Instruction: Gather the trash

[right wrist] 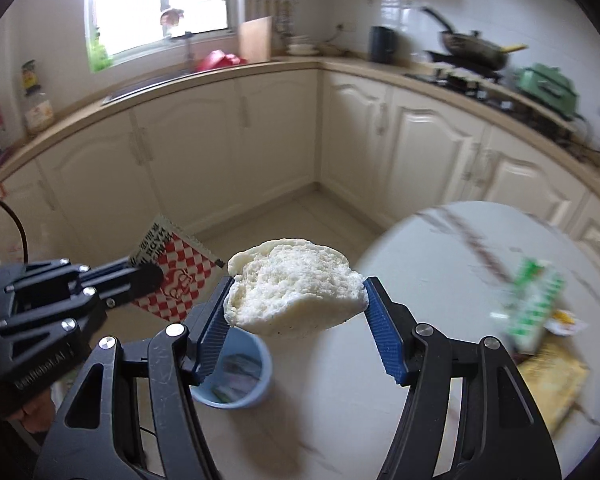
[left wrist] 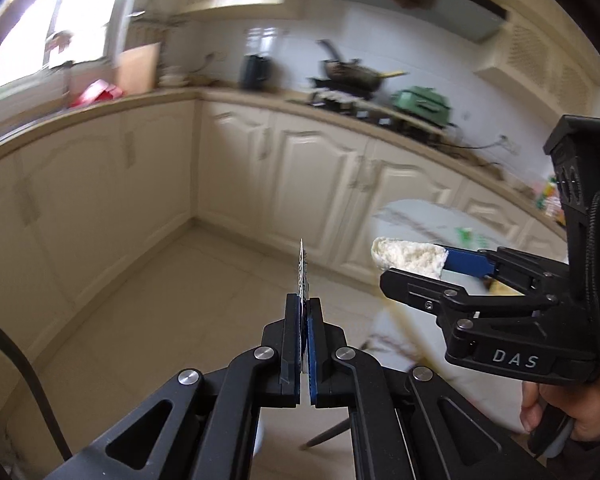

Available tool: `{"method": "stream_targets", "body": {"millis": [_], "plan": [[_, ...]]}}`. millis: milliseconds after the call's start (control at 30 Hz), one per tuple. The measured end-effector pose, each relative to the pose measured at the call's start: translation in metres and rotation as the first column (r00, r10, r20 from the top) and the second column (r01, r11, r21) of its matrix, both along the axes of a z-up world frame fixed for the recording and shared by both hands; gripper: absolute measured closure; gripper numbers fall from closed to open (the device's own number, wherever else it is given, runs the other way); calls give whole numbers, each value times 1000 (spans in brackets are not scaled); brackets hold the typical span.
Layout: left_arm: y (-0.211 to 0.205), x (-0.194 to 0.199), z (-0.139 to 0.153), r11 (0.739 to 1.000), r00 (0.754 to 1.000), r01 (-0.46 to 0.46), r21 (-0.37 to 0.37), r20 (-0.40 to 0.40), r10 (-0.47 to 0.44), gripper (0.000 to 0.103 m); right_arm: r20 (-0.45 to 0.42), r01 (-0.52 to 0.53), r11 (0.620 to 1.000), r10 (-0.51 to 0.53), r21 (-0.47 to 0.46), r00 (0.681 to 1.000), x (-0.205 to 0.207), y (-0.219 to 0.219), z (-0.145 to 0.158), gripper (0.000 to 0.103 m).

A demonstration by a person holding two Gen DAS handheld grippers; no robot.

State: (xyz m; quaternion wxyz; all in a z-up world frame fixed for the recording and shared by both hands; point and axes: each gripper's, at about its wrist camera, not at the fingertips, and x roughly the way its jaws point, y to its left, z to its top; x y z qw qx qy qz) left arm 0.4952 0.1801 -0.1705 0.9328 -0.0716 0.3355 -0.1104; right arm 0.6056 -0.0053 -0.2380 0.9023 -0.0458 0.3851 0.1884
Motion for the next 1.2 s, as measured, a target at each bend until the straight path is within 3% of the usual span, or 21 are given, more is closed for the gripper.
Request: {"method": "stream_targets", "body": {"millis": [133, 233, 367, 467, 600, 667, 767, 967, 1067, 1133, 1200], "plan": [[47, -3, -31, 996, 993, -86, -7, -87, 85, 103, -56, -72, 997, 72, 14, 996, 14, 60, -36, 41], [76, 4, -67, 990, 974, -142, -21, -181, 136, 103, -142, -107, 994, 108, 16, 984, 28, 99, -84, 40], [110, 21, -127, 976, 928, -211, -49, -323, 184, 103, -309, -117, 992, 127, 51, 943, 49, 133, -169, 40], [123, 35, -162, 971, 897, -230, -61, -401, 187, 103, -401, -104, 991, 128, 82, 907, 63, 145, -223, 40], [130, 55, -193, 968, 863, -241, -77, -473, 177, 103, -473, -66, 991, 114, 116, 874, 80, 148, -272, 37], [137, 66, -205, 966, 849, -247, -77, -497, 178, 103, -507, -40, 987, 114, 156, 854, 87, 142, -292, 29], [138, 87, -220, 964, 834, -252, -82, -524, 174, 103, -495, -19, 992, 78, 123, 865, 92, 136, -301, 19], [136, 118, -250, 965, 809, -260, -45, -556, 192, 99, -458, 3, 996, 38, 89, 888, 92, 129, -285, 13], [127, 129, -253, 965, 792, -263, 8, -569, 221, 81, -423, 11, 997, 20, 71, 906, 92, 128, -272, 11], [126, 131, -248, 962, 793, -274, -3, -567, 224, 67, -406, 13, 998, 10, 54, 914, 89, 124, -261, 11], [128, 129, -237, 957, 799, -291, 0, -550, 243, 66, -387, 18, 998, 6, 59, 922, 88, 124, -250, 11]]}}
